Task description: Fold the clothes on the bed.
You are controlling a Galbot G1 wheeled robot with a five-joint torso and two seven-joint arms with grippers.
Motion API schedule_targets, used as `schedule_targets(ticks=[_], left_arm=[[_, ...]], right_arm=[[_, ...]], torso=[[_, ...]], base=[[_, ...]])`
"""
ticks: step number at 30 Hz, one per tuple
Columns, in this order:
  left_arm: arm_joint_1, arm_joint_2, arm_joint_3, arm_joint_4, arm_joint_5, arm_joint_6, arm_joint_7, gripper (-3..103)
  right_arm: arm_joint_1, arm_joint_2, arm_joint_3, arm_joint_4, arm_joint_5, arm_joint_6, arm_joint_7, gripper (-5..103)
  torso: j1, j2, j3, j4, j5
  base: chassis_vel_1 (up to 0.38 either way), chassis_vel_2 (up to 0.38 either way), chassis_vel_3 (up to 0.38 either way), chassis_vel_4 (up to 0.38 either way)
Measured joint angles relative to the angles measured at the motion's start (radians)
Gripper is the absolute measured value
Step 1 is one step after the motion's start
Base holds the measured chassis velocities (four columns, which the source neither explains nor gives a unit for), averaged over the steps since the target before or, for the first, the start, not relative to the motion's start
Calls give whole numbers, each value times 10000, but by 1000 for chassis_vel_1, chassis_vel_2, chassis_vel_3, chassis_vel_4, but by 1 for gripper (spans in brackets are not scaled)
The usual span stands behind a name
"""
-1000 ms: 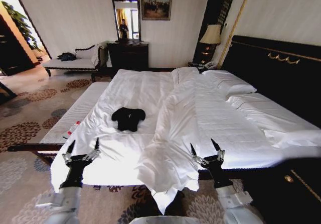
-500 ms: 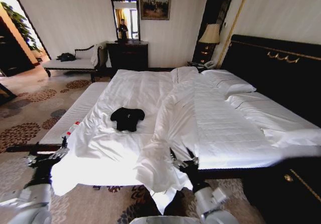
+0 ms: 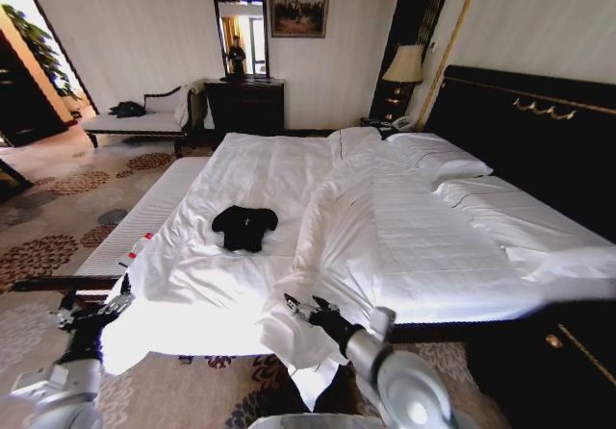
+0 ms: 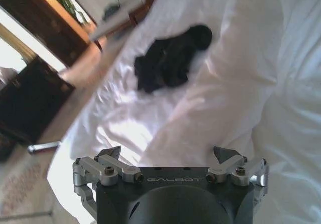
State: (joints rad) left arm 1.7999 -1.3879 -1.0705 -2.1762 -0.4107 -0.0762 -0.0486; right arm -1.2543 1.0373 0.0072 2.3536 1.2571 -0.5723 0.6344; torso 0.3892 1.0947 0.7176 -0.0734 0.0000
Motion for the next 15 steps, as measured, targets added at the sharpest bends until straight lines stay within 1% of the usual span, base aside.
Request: schedule_targets(ticks=[3, 4, 8, 10, 15], left_arm=[[-66, 6, 24, 188, 11, 7, -9, 100], [-66, 6, 24, 188, 11, 7, -9, 100], [-60, -102, 75, 227, 92, 9, -21, 100], [-54, -127, 86, 226, 118, 10, -22, 100], [0, -189, 98, 157, 192, 9, -25, 100]], right_arm=[[1211, 9, -656, -587, 730, -435, 896, 100], [1211, 9, -656, -587, 730, -435, 896, 100], [2053, 140, -1232, -1189, 983, -569, 1461, 100], [2129, 171, -1291, -1272, 984, -585, 1525, 100], [2227, 331, -1505, -1546, 921, -862, 1963, 100]], torso=[[0, 0, 0, 1, 0], [0, 0, 0, 1, 0], [0, 0, 0, 1, -1], [1, 1, 0, 1, 0], [1, 0, -1, -1, 0]], base=[[0, 0, 0, 0], [0, 0, 0, 0], [0, 0, 0, 0], [0, 0, 0, 0], [0, 0, 0, 0]])
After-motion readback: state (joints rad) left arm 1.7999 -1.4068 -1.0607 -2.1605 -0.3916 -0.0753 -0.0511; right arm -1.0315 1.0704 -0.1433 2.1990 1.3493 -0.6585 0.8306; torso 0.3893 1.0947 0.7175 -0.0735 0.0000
